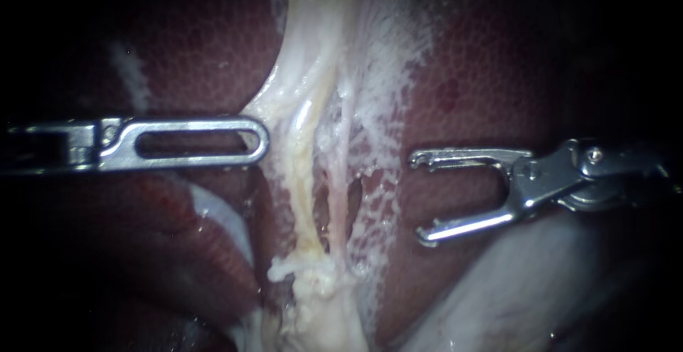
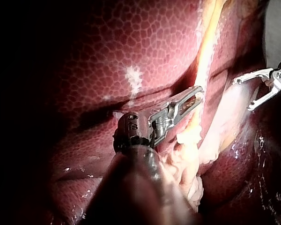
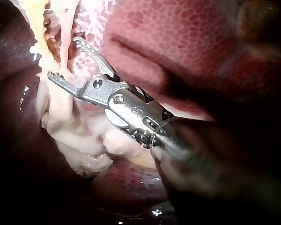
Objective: Going back first clip left tube
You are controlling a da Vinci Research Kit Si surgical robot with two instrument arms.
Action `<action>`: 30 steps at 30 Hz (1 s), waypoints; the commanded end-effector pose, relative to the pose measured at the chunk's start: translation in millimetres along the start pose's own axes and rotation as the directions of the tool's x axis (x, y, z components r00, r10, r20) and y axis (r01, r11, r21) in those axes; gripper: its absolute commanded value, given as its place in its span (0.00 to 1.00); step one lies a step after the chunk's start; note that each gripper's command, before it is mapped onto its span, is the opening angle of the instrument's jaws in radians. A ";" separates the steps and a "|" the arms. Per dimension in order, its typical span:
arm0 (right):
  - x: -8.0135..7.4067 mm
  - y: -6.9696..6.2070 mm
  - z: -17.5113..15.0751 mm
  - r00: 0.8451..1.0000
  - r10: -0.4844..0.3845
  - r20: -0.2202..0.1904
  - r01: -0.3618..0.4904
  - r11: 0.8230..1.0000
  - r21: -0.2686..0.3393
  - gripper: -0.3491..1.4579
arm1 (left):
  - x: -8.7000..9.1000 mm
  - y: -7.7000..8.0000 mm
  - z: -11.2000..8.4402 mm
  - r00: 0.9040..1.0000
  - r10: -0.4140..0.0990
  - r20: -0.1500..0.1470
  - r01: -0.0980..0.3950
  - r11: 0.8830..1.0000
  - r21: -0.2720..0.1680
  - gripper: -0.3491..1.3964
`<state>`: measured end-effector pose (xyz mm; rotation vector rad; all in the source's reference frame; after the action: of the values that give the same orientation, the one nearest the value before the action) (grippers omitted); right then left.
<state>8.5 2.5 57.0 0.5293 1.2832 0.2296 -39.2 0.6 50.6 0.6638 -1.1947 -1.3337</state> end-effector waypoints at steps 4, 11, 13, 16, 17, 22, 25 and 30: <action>0.0 0.0 -0.1 1.000 -0.004 0.000 0.004 1.000 0.001 0.52 | 0.0 0.1 0.0 1.000 0.000 0.000 0.000 1.000 0.000 0.00; 0.0 0.0 -0.2 1.000 -0.004 0.000 0.004 1.000 0.000 0.52 | 0.5 1.5 0.5 1.000 0.005 0.003 -0.005 1.000 -0.002 0.00; 0.0 0.0 -0.2 1.000 -0.004 0.000 0.004 1.000 0.001 0.52 | 0.9 2.4 0.8 1.000 0.009 0.003 -0.009 1.000 -0.001 0.00; 0.0 0.0 -0.2 1.000 -0.004 0.000 0.004 1.000 0.001 0.52 | 1.6 3.4 1.4 1.000 0.021 0.006 -0.021 1.000 -0.002 0.00; 0.0 0.0 -0.2 1.000 -0.004 0.000 0.004 1.000 0.000 0.52 | 1.9 3.6 1.6 1.000 0.023 0.004 -0.023 1.000 -0.004 0.00; 0.0 0.0 -0.2 1.000 -0.004 0.000 0.004 1.000 0.000 0.52 | 3.3 3.9 2.8 1.000 0.020 0.004 -0.020 1.000 -0.016 0.00; 0.0 0.0 -0.2 1.000 -0.004 0.000 0.004 1.000 0.000 0.52 | 3.9 4.1 3.4 1.000 0.023 0.003 -0.023 1.000 -0.013 0.00; 0.0 0.0 -0.2 1.000 -0.004 0.000 0.004 1.000 0.000 0.52 | 4.3 4.5 3.7 1.000 0.020 -0.002 -0.020 1.000 -0.015 0.00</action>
<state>8.3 2.5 57.0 0.5266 1.2841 0.2262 -41.7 -1.7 57.0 0.6401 -1.1873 -1.3230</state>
